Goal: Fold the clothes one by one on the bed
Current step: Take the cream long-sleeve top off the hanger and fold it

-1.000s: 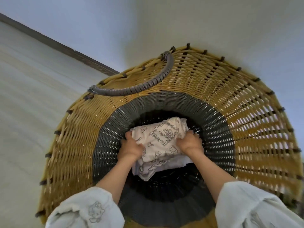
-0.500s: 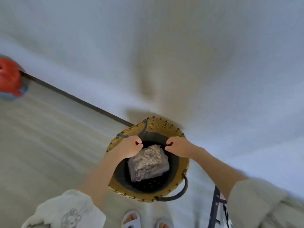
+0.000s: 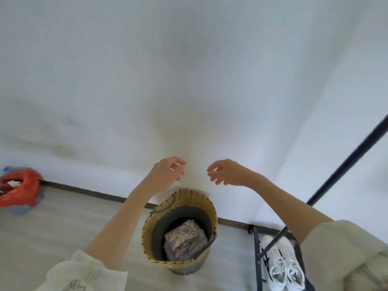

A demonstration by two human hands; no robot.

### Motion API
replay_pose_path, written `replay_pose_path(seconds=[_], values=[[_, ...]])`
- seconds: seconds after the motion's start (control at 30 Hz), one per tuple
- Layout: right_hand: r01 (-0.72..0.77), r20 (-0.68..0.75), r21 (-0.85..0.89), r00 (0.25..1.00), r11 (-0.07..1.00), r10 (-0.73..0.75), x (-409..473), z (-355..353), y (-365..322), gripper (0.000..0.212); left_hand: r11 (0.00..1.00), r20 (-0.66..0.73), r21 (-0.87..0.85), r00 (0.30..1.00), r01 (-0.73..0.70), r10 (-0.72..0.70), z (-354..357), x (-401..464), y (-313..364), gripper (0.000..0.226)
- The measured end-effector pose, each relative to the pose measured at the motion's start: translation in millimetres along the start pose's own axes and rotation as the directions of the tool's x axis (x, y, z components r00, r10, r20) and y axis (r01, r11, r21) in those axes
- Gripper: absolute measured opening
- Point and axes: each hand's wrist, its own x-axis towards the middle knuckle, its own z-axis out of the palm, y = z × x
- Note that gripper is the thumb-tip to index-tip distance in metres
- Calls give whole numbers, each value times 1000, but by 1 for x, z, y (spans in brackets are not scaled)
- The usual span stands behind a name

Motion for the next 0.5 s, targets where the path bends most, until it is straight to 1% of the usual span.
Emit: replay_pose_path(seconds=[0.07,0.13,0.23,0.27,0.33,0.4,0.47,0.5], values=[[-19,-20,0,1000,1000,19,-33,-8,2,27,999,35,18,998,-49,49,4,-15,17,14],[-62,-64,-4,996,998,62,-89,-21,8,26,993,111,40,988,-115,110,15,-38,53,17],[-123,-96,-36,988,992,120,-159,-48,21,27,976,165,33,964,-217,209,36,-59,107,20],[-148,-88,-40,986,988,144,-169,-53,24,28,972,169,23,959,-235,228,39,-63,118,20],[-210,-123,-39,971,977,204,-222,-77,39,30,955,208,-1,934,-298,292,66,-79,162,18],[-249,-140,-60,961,967,239,-253,-96,51,31,949,264,-25,914,-313,309,87,-92,189,16],[-291,-195,-73,942,954,272,-313,-123,80,31,938,346,-41,875,-345,337,133,-111,236,16],[-299,-203,-69,938,952,280,-324,-129,87,31,937,366,-59,866,-345,342,144,-117,244,16]])
